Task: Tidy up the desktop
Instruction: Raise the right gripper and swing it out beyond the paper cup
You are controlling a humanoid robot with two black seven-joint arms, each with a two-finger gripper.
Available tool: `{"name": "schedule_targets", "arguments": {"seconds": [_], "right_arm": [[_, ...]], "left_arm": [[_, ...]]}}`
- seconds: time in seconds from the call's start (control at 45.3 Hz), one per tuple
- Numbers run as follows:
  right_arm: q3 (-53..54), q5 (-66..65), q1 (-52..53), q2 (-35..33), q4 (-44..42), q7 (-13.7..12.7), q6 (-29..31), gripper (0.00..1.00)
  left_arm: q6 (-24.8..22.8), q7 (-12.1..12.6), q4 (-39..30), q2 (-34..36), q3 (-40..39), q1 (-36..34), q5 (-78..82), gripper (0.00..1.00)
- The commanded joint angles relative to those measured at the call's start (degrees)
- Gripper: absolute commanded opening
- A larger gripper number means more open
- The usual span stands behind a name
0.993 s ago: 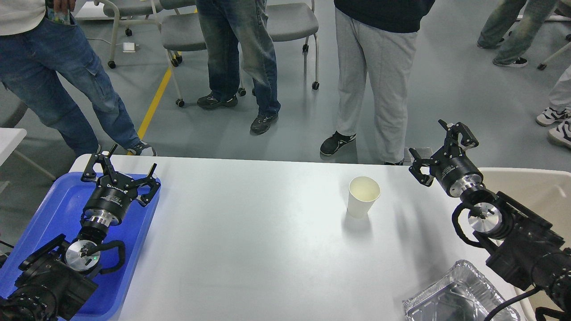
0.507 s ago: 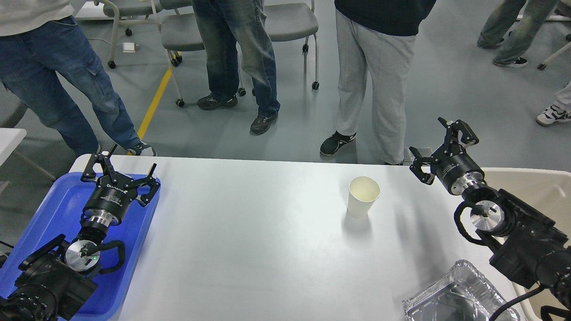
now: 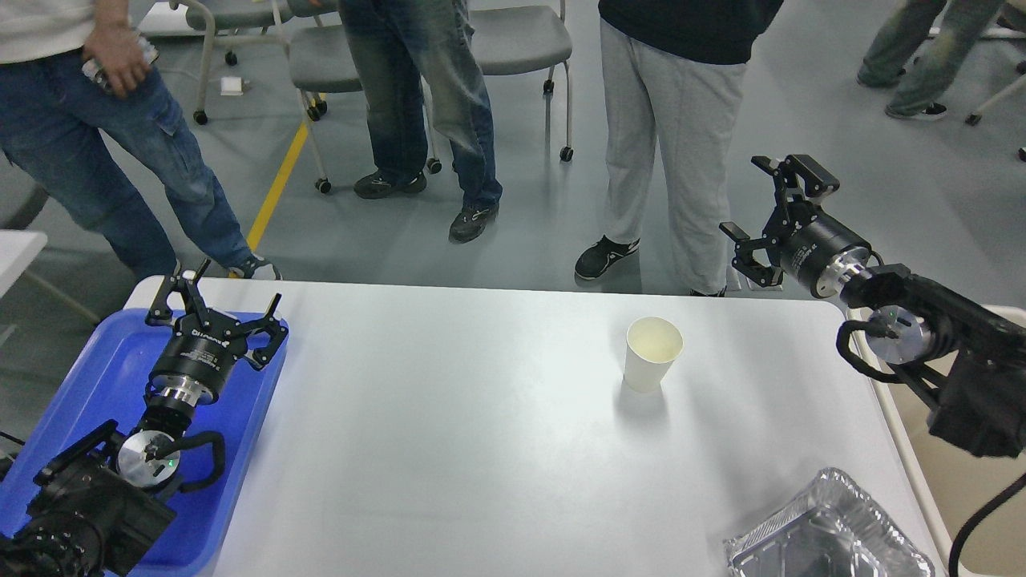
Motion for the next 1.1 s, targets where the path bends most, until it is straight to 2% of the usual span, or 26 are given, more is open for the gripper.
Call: {"name": "schedule_targets", "arguments": {"seconds": [0.0,0.529,0.86,1.081], "right_arm": [[-12.2,-2.8,7.4,-2.2,4.7,-0.1,-0.2,1.00],[-14.4,-3.3,15.6,-6.3,4.9,-2.0,-0.5,1.00],[-14.8,-3.3,19.4,-9.8,5.7,-4.3,-0.5,1.00],[-15.9,-4.3,20.4,-10.7,5.6,-4.7,-0.5,1.00]], "left_arm": [[0.0,0.0,0.0,0.1,0.0,0.0,0.0,1.00],[0.0,0.0,0.0,0.1,0.0,0.0,0.0,1.00],[0.0,0.0,0.0,0.1,0.0,0.0,0.0,1.00],[0.0,0.0,0.0,0.1,0.0,0.0,0.0,1.00]]}}
